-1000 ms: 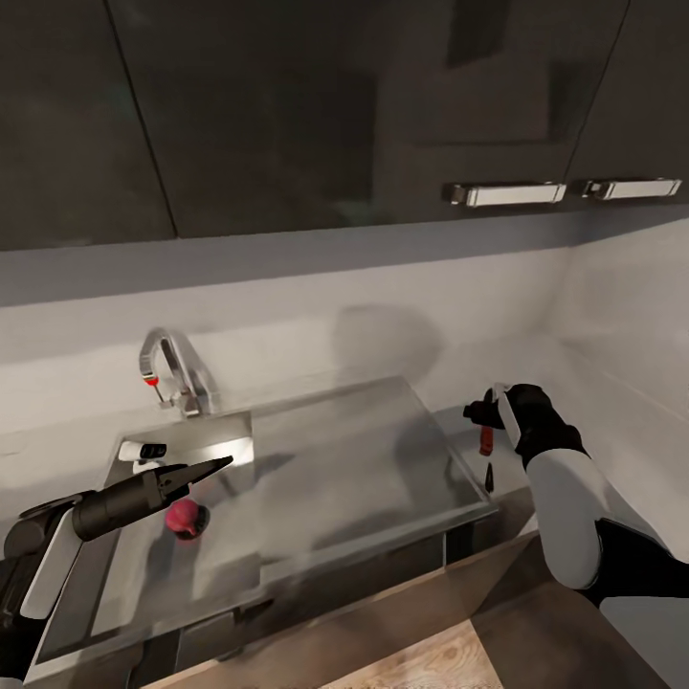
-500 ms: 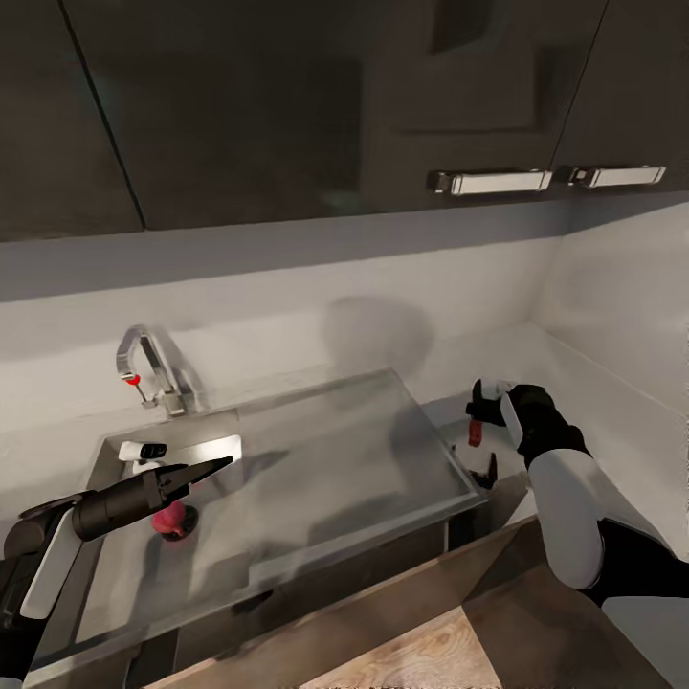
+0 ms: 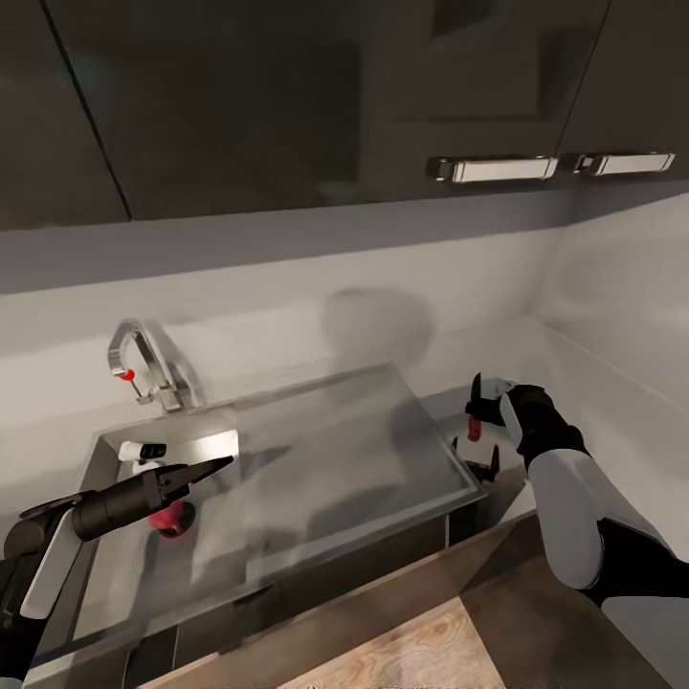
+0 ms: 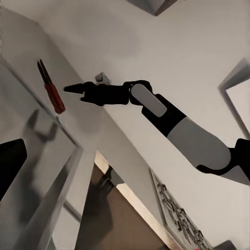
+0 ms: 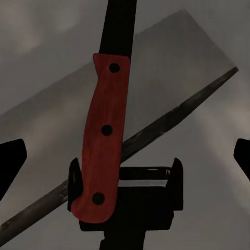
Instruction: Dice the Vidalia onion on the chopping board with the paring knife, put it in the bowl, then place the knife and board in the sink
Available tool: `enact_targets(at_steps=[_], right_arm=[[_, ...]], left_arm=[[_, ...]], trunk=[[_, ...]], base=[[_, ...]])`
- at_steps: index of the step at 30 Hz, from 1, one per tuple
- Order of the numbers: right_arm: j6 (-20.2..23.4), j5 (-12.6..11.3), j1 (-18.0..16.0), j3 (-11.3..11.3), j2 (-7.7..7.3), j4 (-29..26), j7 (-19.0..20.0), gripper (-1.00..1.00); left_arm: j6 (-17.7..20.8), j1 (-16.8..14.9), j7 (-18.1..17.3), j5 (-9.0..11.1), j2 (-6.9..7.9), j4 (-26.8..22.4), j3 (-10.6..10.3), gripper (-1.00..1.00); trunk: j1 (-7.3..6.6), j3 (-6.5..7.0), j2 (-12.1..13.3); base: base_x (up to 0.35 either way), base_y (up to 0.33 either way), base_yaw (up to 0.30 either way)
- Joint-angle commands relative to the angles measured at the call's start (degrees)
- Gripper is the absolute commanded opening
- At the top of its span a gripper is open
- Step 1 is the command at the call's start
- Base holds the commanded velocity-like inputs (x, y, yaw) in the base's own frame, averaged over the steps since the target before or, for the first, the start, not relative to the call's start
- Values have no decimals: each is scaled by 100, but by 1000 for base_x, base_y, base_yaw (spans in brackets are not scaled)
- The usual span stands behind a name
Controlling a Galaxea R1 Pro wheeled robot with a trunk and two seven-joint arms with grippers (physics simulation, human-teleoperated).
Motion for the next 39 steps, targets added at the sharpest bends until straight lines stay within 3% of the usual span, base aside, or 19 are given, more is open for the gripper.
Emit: enact_targets(at_steps=[1,17,39], right_arm=[[16,21,-6,-17,3,-4,2,100],[-96,20,-6,-18,9,118,-6,100],[-99,16,-6,-20,21,133,-7,100]], left_arm=[[52,-4,-6,17,2,-1,-1,100],[52,-4,-7,17,2,-2,-1,100],[57,-4,-15,17,2,-1,-1,100]], trunk=[[3,-21,-12],[3,-165,-12],[3,-248,-12]], base=[[0,0,0],[0,0,27],[0,0,1]])
